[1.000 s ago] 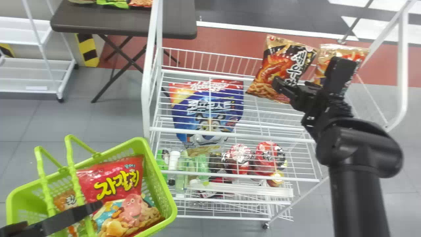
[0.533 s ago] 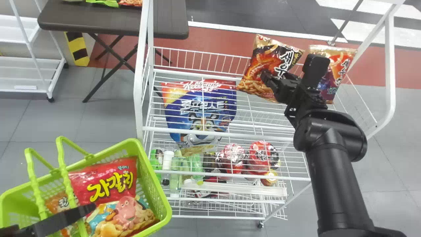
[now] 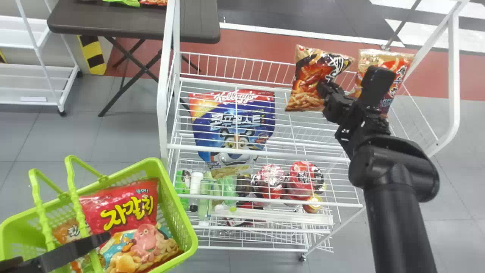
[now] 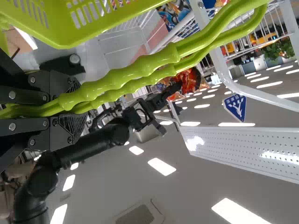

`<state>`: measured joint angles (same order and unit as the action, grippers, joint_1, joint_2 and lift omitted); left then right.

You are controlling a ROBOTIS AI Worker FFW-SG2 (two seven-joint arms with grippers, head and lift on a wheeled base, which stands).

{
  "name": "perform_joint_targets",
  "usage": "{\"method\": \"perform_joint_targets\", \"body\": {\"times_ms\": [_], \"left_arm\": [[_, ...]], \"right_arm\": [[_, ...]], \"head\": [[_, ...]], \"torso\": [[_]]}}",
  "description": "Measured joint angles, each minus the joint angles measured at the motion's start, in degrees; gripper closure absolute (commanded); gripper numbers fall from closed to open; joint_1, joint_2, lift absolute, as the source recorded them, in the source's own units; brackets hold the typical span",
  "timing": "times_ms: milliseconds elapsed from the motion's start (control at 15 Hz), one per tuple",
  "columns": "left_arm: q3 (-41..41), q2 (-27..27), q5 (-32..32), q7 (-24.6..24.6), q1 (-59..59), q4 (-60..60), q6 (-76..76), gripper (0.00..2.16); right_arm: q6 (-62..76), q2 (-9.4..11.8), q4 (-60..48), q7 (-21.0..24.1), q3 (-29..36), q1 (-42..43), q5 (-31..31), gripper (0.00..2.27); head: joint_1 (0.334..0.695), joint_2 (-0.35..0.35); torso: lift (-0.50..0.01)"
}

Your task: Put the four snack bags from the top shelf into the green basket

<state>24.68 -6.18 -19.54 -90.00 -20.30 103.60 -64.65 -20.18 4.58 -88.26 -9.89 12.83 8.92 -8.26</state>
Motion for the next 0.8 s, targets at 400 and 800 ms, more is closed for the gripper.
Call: {"method": "perform_joint_targets", "body": {"times_ms": [400, 800], "left_arm": [[-0.26, 0.45, 0.2, 0.0, 0.36, -0.17, -0.08, 2.15], [-0.43, 0.56, 0.09, 0.0, 0.24, 0.44, -0.18, 2.15]], "right_arm": [[-16.04, -0.4, -36.74, 3.15, -8.74, -21.38, -10.34, 2.26], [-40.58, -0.03, -46.1, 5.23, -24.72, -25.32, -12.75, 2.26]], "head": [[0.695, -0.029], [0.695, 0.242]], "torso": [[0.0], [0.0]]}}
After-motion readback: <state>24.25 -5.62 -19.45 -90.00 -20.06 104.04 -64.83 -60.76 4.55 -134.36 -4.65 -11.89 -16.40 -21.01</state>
